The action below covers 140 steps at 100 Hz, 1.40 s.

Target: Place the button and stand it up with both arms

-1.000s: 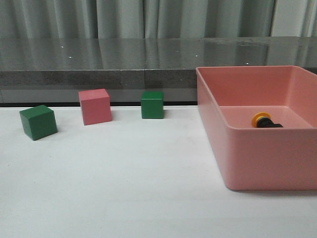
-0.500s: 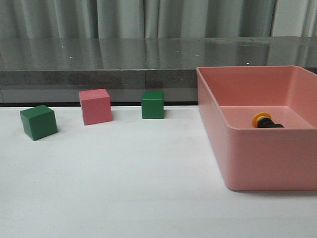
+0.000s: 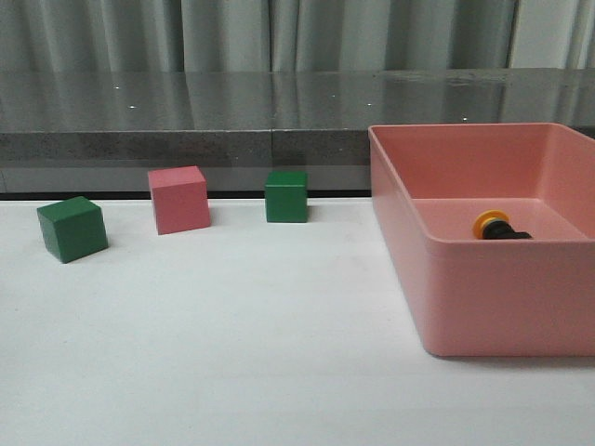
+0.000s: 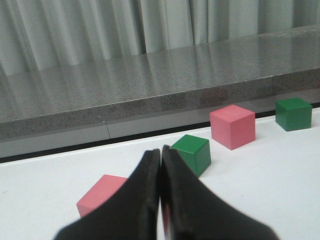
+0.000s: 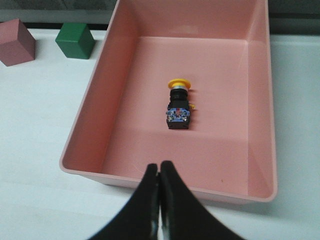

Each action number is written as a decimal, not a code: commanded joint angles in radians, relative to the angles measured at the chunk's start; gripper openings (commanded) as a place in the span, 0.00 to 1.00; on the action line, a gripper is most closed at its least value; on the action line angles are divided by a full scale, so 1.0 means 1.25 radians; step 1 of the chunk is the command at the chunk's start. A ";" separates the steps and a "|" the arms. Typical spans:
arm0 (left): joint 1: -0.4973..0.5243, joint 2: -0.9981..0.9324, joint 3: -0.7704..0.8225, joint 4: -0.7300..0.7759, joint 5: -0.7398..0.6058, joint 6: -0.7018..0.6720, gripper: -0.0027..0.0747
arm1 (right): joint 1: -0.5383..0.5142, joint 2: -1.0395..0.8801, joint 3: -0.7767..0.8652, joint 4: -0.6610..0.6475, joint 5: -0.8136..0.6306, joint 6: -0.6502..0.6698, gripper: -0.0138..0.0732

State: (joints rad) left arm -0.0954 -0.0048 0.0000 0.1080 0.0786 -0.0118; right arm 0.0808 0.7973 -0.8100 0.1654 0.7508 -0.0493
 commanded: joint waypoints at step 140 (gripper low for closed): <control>0.003 -0.026 0.024 -0.009 -0.063 -0.009 0.01 | 0.031 0.795 -0.298 0.040 -0.242 -0.094 0.67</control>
State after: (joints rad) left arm -0.0954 -0.0048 0.0000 0.1080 0.0786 -0.0118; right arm 0.1221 1.8159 -1.1496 0.2032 0.4988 -0.1538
